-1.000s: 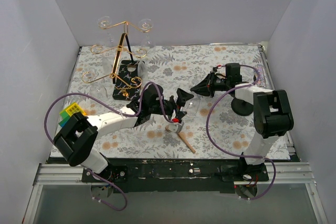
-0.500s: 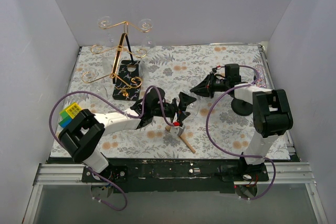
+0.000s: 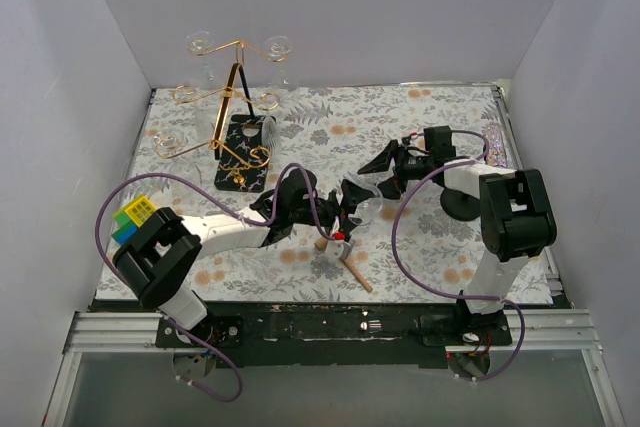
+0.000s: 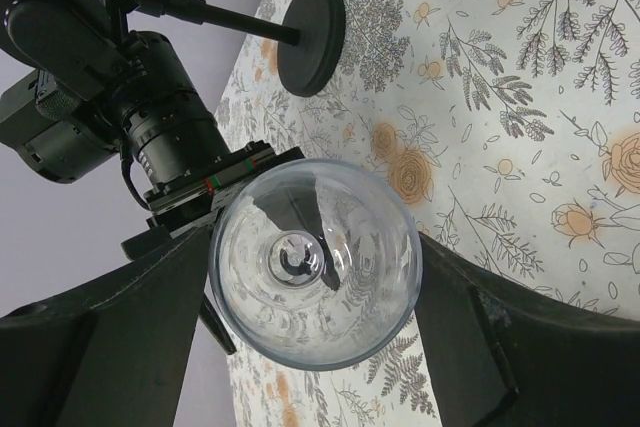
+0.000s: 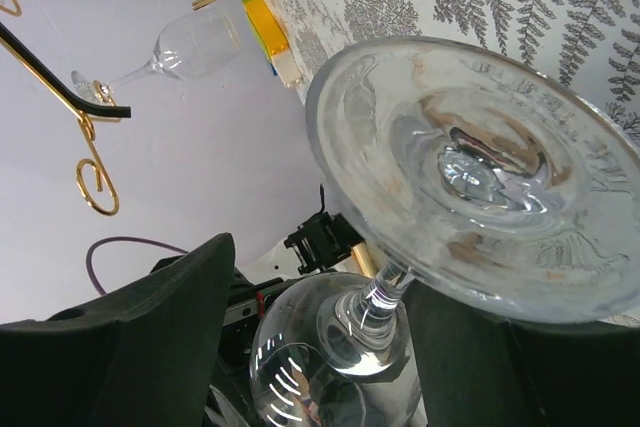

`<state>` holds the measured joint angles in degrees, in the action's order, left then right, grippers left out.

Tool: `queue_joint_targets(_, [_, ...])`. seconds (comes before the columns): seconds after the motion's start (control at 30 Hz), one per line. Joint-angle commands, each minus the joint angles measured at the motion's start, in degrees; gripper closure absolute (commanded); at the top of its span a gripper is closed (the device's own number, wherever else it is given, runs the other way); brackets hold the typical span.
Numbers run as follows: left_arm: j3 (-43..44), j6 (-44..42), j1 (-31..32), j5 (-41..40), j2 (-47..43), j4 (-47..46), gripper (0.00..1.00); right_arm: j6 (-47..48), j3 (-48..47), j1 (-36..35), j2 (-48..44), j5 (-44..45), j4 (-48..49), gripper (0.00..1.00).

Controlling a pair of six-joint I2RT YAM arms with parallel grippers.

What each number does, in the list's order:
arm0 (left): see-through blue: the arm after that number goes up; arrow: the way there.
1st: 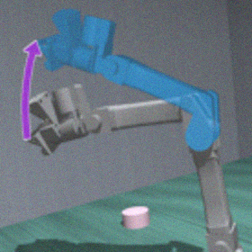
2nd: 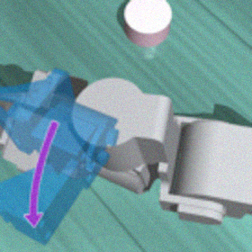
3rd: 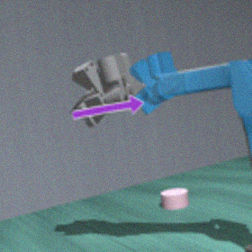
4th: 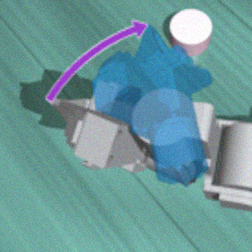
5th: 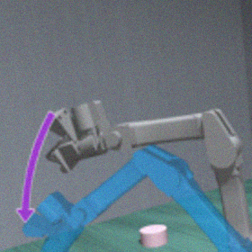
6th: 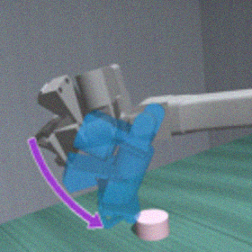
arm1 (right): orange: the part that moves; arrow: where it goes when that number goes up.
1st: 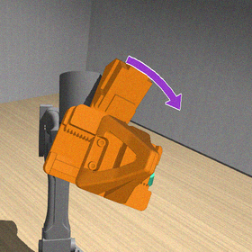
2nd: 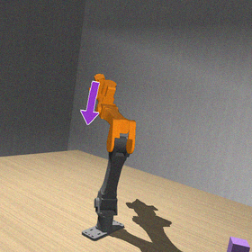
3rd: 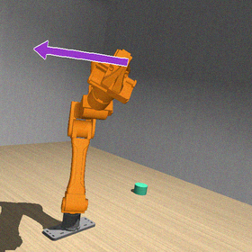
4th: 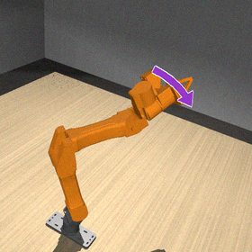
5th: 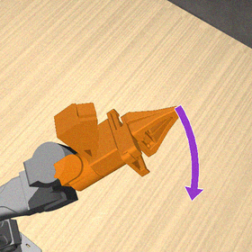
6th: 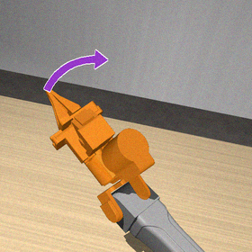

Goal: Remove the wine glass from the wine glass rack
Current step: Place the wine glass at the center of the board.

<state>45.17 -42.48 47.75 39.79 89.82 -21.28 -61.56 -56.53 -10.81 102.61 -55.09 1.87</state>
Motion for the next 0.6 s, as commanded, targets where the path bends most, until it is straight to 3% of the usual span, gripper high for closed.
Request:
queue_joint_targets(0.0, [1.2,1.3,0.5,-0.5,-0.6,-4.3,0.45,1.0,-1.7,0.1,1.1,0.7,-3.9,0.23])
queue_joint_targets(0.1, [2.3,4.1,0.5,-2.3,-0.3,-4.7,0.46,3.1,-3.1,0.5,0.6,2.3,-6.9,0.14])
queue_joint_targets(0.47, [12.5,16.8,0.6,-10.4,-0.6,7.8,0.51,24.9,-11.8,3.2,-1.7,19.5,-27.6,0.11])
queue_joint_targets(0.57, [13.7,18.6,0.5,-11.6,-1.3,10.5,0.53,26.7,-12.8,3.9,-2.6,19.9,-28.2,0.1])
